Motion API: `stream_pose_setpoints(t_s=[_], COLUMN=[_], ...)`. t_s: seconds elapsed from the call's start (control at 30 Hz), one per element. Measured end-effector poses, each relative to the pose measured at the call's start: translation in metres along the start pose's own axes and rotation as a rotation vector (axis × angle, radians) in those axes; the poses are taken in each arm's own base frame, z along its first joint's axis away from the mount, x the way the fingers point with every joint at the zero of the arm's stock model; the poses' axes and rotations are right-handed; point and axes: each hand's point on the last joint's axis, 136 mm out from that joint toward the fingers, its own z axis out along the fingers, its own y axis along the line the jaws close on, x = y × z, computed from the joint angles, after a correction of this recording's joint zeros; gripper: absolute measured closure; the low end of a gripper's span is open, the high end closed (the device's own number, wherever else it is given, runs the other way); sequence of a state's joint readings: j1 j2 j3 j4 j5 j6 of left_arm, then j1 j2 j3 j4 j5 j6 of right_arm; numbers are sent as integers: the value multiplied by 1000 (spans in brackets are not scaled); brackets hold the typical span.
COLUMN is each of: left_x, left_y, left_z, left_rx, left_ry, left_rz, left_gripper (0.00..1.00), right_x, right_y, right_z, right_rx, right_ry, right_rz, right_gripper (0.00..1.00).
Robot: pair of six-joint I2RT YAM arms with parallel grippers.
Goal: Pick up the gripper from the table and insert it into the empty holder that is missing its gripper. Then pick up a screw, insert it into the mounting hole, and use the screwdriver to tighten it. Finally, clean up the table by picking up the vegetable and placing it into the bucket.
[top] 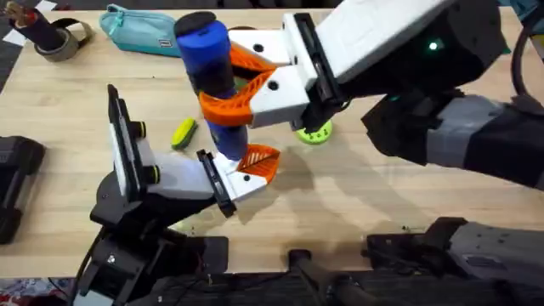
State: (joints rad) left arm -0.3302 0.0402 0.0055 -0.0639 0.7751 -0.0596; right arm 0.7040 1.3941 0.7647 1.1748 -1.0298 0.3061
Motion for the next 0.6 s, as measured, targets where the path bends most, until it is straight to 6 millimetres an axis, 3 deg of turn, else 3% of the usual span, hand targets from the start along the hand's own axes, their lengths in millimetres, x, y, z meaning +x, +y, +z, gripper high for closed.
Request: stream_pose_setpoints(t_s=[0.6], left_x=[0], left_y=[0], left_z=[0], left_rx=[1], left_ry=[0], left_rz=[-1], left_gripper=[990], right_x=[2], right_y=[-2], right_z=[0], right_rx=[7], right_ry=[7], right_rz=[15], right_gripper=[970])
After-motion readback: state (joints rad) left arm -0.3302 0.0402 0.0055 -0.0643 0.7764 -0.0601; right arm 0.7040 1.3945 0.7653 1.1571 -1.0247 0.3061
